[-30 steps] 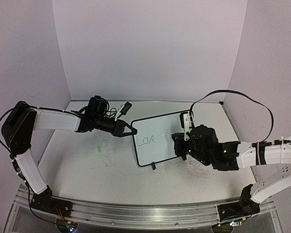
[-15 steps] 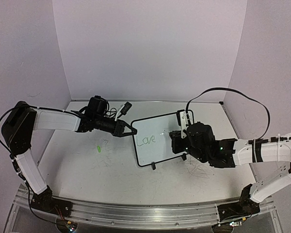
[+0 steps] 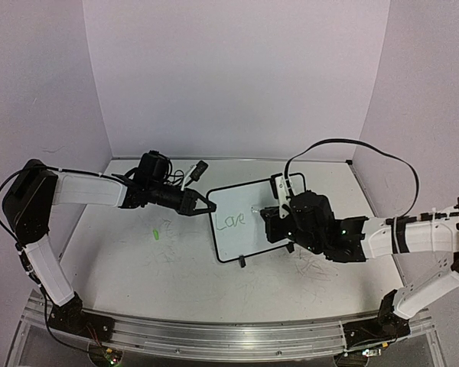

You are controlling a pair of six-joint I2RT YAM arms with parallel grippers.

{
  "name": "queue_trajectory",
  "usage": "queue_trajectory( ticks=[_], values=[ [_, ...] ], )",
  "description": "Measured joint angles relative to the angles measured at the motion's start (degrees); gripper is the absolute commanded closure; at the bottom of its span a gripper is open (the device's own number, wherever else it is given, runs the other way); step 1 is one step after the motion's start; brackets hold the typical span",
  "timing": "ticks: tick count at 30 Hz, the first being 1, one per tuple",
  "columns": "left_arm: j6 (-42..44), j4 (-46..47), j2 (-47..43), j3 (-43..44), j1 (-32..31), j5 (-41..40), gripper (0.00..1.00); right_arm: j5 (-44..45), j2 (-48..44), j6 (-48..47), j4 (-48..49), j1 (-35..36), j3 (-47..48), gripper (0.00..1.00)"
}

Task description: Write a sentence on the whiteboard

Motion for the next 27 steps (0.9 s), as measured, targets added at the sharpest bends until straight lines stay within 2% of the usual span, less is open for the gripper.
queue_trajectory(
  ticks=[27],
  values=[
    [0.0,0.0,0.0,0.0,0.0,0.0,1.0,1.6,3.6,0.3,0.3,-0.5,2.4,1.0]
  ],
)
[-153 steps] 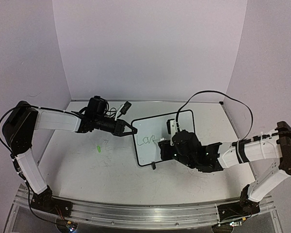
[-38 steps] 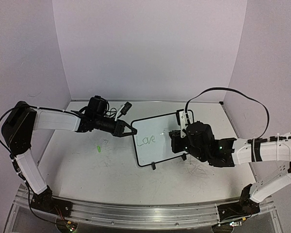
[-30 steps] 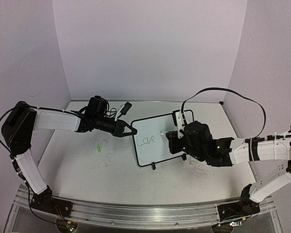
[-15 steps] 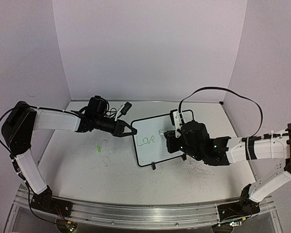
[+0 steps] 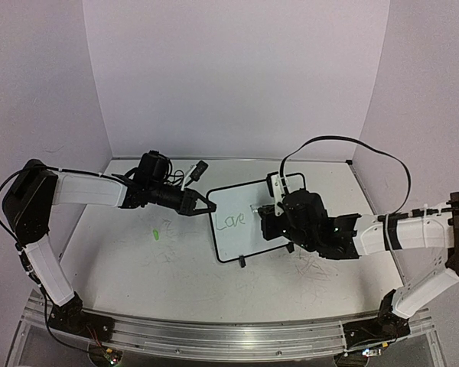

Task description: Write a sentence on the whiteboard

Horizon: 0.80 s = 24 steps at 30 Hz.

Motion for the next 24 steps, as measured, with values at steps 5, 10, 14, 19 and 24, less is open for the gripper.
queue_trajectory(
  ticks=[5,10,14,19,24],
  values=[
    [0.0,0.0,0.0,0.0,0.0,0.0,1.0,0.2,0.4,0.2,0.0,0.0,0.2,1.0],
    [0.0,0.0,0.0,0.0,0.0,0.0,1.0,0.4,0.7,0.5,0.0,0.0,0.2,1.0],
    [0.0,0.0,0.0,0.0,0.0,-0.1,1.0,0.4,0.8,0.8,0.0,0.0,0.2,1.0],
    [0.0,0.0,0.0,0.0,0.0,-0.1,1.0,0.4,0.8,1.6,0.0,0.0,0.2,1.0],
    [0.0,0.0,0.0,0.0,0.0,-0.1,1.0,0.4,0.7,2.3,-0.1,0.0,0.2,1.0]
  ],
)
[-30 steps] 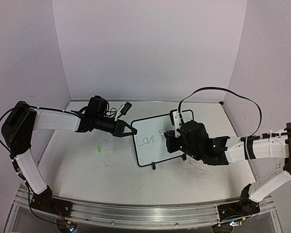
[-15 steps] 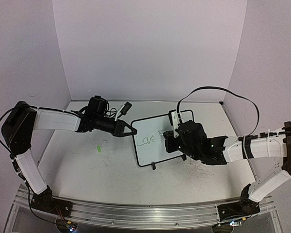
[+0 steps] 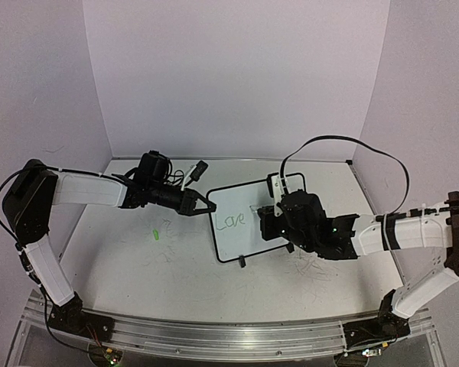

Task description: Write a sentence on the whiteboard

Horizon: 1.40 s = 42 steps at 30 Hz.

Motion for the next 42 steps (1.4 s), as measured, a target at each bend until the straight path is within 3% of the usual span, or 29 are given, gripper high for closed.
queue_trajectory(
  ticks=[42],
  values=[
    [0.4,0.0,0.0,0.0,0.0,-0.1,1.0,-3.0,-0.6,5.8,-0.6,1.1,-4.5,1.0]
  ],
)
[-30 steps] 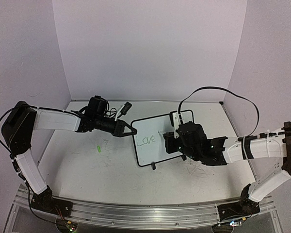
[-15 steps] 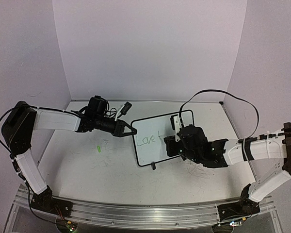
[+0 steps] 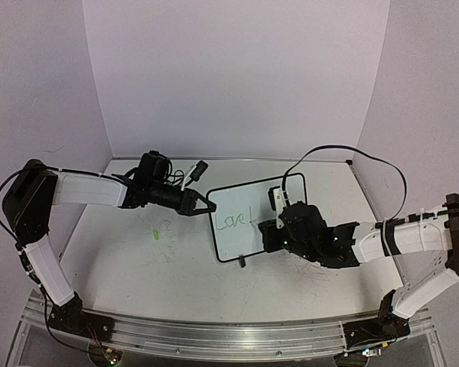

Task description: Write a sentence on the whiteboard

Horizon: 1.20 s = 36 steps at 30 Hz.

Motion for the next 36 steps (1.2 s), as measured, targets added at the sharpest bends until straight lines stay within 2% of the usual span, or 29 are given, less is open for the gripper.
queue_trajectory(
  ticks=[36],
  values=[
    [0.0,0.0,0.0,0.0,0.0,0.0,1.0,3.8,0.4,-2.6,0.7,0.2,2.4,1.0]
  ],
)
